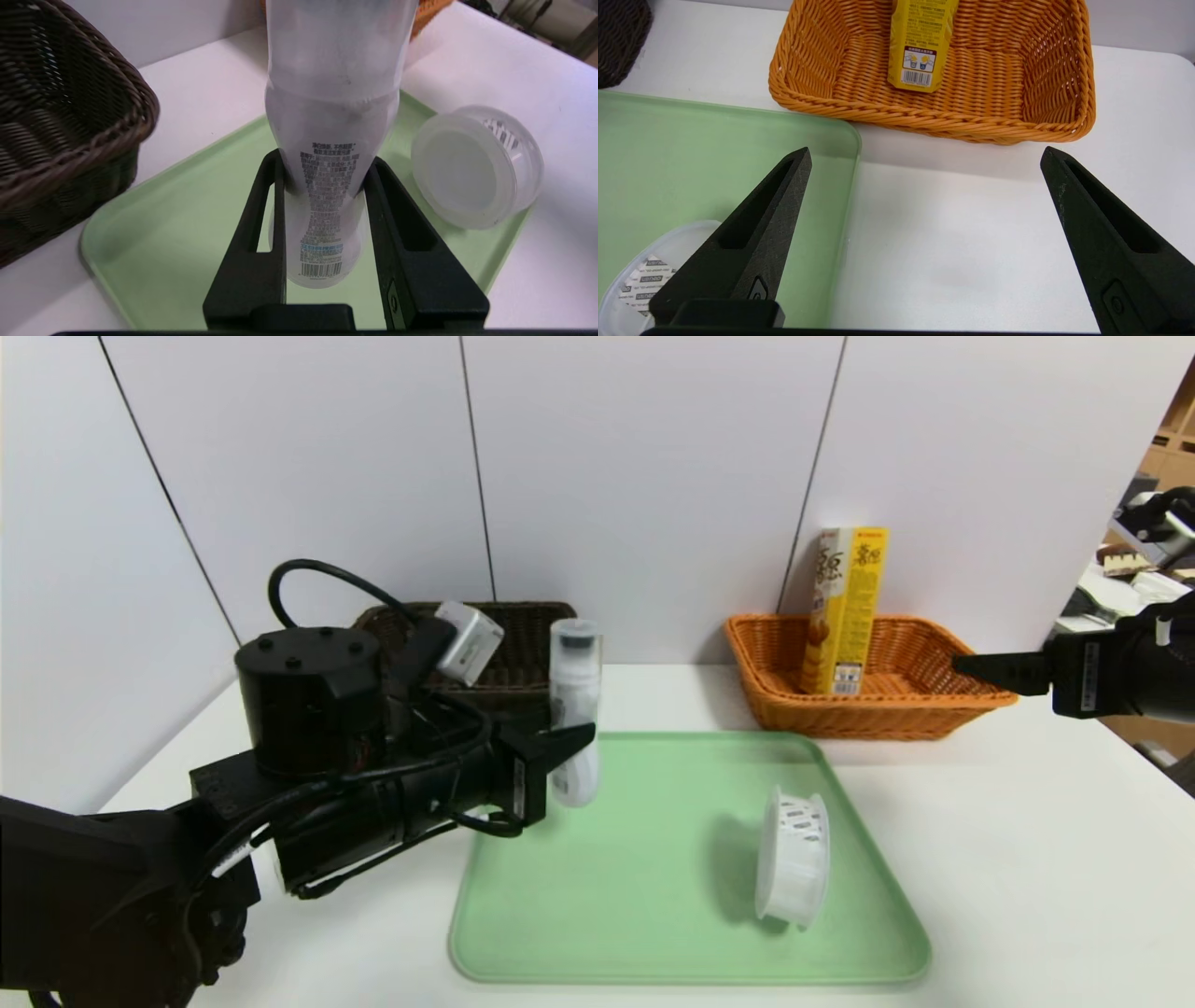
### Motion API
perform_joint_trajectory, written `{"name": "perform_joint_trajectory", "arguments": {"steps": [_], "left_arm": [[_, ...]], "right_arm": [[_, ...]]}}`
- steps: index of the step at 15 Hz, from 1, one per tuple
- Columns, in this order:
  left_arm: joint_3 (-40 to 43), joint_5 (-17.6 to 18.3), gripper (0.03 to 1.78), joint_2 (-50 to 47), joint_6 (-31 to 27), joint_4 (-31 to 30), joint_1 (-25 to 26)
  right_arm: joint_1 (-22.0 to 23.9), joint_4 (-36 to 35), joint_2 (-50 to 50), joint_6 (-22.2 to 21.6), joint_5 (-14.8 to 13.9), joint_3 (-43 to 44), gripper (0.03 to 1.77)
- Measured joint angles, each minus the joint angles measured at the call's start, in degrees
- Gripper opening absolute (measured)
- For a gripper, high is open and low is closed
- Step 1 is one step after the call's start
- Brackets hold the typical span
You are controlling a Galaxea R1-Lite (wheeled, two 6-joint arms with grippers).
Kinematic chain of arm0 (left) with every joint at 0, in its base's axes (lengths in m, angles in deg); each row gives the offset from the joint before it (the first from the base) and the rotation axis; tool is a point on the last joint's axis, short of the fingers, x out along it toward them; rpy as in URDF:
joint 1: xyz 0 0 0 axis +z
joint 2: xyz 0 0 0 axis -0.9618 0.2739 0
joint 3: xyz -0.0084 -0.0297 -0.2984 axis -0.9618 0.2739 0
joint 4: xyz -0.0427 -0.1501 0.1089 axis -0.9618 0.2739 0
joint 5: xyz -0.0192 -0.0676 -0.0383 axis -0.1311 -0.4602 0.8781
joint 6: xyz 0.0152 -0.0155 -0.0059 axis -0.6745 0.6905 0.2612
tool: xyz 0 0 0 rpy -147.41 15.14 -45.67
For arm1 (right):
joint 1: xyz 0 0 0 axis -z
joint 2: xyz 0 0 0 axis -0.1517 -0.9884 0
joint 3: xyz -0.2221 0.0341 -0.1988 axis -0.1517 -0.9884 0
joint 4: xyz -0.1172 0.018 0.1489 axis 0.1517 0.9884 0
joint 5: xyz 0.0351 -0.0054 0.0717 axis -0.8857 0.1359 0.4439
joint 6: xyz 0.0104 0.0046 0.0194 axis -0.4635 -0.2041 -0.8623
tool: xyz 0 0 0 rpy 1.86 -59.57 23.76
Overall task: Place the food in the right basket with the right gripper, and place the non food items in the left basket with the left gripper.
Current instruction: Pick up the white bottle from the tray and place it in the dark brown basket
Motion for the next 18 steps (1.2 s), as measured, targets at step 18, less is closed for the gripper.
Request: {"name": "perform_joint_trajectory", "arguments": {"steps": [18], "left_arm": [[-20.0, -7.5, 0.54, 8.4, 3.1, 4.5, 18.9]], "right_arm": [[0.0, -0.6, -1.3, 0.0, 0.0, -1.2, 1.69]]}}
